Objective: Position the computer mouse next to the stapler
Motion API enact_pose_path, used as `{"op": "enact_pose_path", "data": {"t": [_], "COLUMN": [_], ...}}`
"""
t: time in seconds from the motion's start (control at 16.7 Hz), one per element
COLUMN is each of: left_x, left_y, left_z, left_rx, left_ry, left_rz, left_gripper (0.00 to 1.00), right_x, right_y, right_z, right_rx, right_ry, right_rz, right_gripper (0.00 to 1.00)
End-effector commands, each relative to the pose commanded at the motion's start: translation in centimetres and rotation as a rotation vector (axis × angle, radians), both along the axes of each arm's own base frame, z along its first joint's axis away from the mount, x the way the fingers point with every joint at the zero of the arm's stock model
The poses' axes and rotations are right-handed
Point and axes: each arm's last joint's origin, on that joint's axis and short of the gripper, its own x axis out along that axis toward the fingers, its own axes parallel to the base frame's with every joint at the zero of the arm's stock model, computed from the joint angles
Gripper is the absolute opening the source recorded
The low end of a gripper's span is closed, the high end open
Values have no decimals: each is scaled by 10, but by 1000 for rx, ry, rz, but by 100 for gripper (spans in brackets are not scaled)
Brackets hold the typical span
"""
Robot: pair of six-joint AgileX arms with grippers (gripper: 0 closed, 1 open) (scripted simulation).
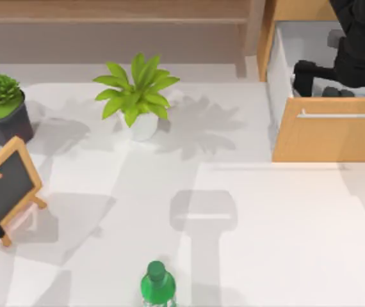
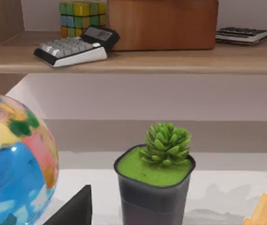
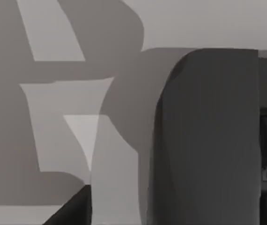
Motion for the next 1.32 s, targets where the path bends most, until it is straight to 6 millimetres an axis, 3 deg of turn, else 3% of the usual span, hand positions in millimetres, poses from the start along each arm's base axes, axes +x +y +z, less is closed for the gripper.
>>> {"op": "enact_pose_path", "data": {"t": [0.24,1.02,1.32], "left_x": [0,0,0], "left_y": [0,0,0], "left_z": [0,0,0], "left_rx": [0,0,0], "left_ry": [0,0,0], "left_rz": [0,0,0], "left_gripper": [100,100,100], "right_x": [0,0,0], "right_y": [0,0,0], "right_z": [0,0,0], "right_rx": [0,0,0], "right_ry": [0,0,0], "right_rz": [0,0,0], "right_gripper": [100,2,0]}}
